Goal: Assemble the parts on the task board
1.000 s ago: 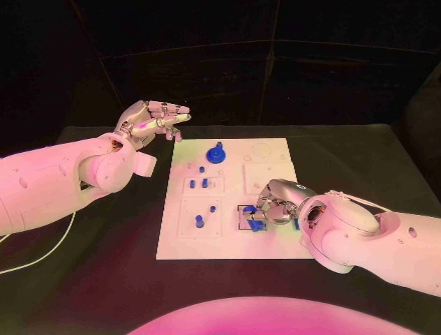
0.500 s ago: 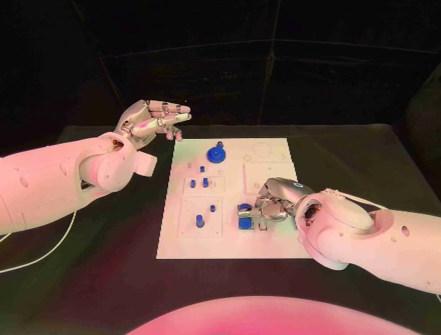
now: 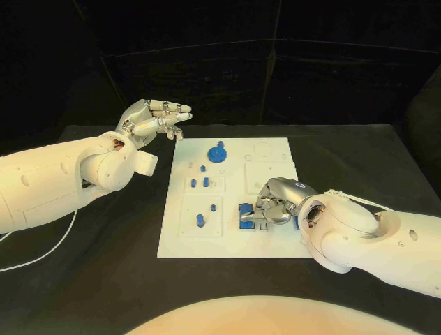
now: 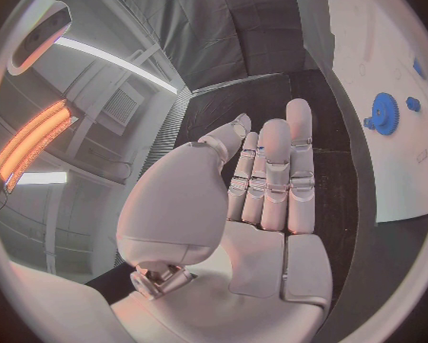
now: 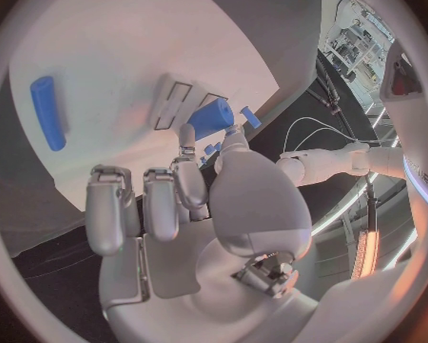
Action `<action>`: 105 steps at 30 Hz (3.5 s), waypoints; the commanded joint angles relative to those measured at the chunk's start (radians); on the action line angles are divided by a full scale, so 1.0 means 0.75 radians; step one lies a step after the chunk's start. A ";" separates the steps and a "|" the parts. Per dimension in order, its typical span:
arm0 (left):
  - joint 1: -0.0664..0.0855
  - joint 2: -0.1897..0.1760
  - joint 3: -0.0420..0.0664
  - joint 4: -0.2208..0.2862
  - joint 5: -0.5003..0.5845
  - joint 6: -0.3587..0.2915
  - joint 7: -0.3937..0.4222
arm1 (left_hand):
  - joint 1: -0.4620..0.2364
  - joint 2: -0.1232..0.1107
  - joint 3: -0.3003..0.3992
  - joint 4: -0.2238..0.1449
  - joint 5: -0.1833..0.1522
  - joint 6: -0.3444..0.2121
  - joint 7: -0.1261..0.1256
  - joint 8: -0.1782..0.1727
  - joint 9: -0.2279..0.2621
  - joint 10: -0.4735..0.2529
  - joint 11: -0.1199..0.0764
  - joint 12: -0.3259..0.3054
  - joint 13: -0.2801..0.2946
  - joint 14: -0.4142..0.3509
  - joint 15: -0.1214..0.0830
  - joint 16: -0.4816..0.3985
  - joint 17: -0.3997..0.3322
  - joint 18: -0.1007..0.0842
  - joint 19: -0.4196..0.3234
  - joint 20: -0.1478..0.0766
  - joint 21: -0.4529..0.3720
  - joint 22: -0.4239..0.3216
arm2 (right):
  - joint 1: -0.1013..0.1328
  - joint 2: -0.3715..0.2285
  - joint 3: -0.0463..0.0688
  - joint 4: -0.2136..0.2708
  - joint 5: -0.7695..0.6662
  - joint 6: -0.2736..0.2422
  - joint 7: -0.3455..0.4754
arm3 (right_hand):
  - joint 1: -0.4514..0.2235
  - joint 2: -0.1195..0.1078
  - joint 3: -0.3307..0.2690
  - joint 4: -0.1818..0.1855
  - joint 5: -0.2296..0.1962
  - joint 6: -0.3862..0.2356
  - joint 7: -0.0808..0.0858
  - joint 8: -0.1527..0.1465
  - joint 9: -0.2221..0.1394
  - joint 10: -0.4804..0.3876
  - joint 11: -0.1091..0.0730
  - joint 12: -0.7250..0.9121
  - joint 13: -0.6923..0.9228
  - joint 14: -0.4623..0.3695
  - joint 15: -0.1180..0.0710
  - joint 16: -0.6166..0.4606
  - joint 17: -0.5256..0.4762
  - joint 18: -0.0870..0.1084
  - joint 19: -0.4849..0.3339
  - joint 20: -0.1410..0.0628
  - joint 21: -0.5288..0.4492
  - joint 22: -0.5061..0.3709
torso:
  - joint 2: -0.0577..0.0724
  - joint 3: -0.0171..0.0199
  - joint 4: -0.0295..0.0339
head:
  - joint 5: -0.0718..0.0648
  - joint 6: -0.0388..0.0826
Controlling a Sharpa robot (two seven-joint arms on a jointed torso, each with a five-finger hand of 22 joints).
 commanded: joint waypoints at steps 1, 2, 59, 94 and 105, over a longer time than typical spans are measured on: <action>0.002 0.000 0.001 0.000 0.002 0.014 0.006 | -0.003 0.009 -0.006 0.001 0.006 -0.010 -0.002 0.004 0.000 -0.007 0.001 0.008 -0.001 -0.006 0.000 -0.004 -0.001 0.008 -0.005 0.005 -0.008 -0.002 | 0.002 -0.008 0.001 0.023 -0.007 -0.018 0.026 | 0.032 -0.011 0.012 0.000 -0.002 -0.013 0.000 -0.009 0.005 -0.002 0.005 0.011 0.004 0.094 -0.002 -0.005 0.068 -0.012 0.059 -0.004 0.001 0.244 | -0.001 0.0002 -0.0018 | 0.001 0.000; 0.002 0.001 0.001 0.000 0.002 0.015 0.006 | -0.003 0.009 -0.006 0.001 0.006 -0.010 -0.002 0.004 0.000 -0.007 0.001 0.008 -0.001 -0.006 0.000 -0.004 -0.001 0.008 -0.005 0.005 -0.008 -0.002 | 0.002 -0.010 0.001 0.027 -0.006 -0.019 0.027 | 0.033 -0.011 0.012 0.000 -0.002 -0.013 0.000 -0.009 0.005 -0.002 0.005 0.011 0.005 0.094 -0.002 -0.005 0.068 -0.012 0.059 -0.004 0.001 0.244 | -0.001 0.0003 -0.0020 | 0.001 0.000; 0.002 -0.011 0.000 0.006 0.002 0.019 0.007 | 0.001 0.014 -0.007 0.002 0.007 -0.013 -0.003 0.008 0.000 -0.011 0.000 0.012 0.000 -0.007 -0.001 -0.003 -0.003 0.008 -0.004 0.005 -0.011 -0.005 | 0.025 -0.266 0.005 0.076 0.182 -0.121 0.192 | 0.245 0.051 -0.013 -0.032 0.190 -0.142 0.058 -0.138 0.019 -0.083 0.054 -0.133 -0.082 0.079 0.037 -0.055 0.003 0.009 -0.001 0.030 -0.053 0.171 | -0.003 -0.0031 -0.0028 | -0.016 0.002; 0.000 -0.004 -0.001 -0.001 0.002 0.029 0.008 | -0.002 0.013 -0.012 0.005 0.006 -0.015 -0.002 0.012 0.000 -0.013 0.002 0.016 0.000 -0.008 0.000 -0.003 -0.004 0.008 -0.002 0.005 -0.014 -0.007 | 0.002 -0.309 0.002 -0.005 0.045 0.088 0.069 | 0.267 0.064 -0.059 0.003 0.320 -0.076 0.042 -0.125 0.038 0.078 0.042 0.230 0.213 0.123 0.030 0.071 0.215 -0.021 0.086 0.027 0.020 0.281 | -0.003 0.0027 -0.0123 | -0.058 0.001; -0.001 -0.003 -0.002 -0.003 0.002 0.030 0.007 | -0.002 0.013 -0.012 0.005 0.006 -0.015 -0.002 0.012 0.000 -0.013 0.002 0.016 0.000 -0.008 0.000 -0.003 -0.004 0.008 -0.002 0.005 -0.014 -0.007 | -0.005 -0.291 0.002 -0.010 0.015 0.132 0.068 | 0.321 0.063 -0.054 -0.032 0.330 -0.051 0.033 -0.112 0.059 0.079 0.034 0.239 0.223 0.122 0.024 0.075 0.219 -0.022 0.089 0.022 0.022 0.284 | -0.004 0.0023 -0.0123 | -0.059 -0.002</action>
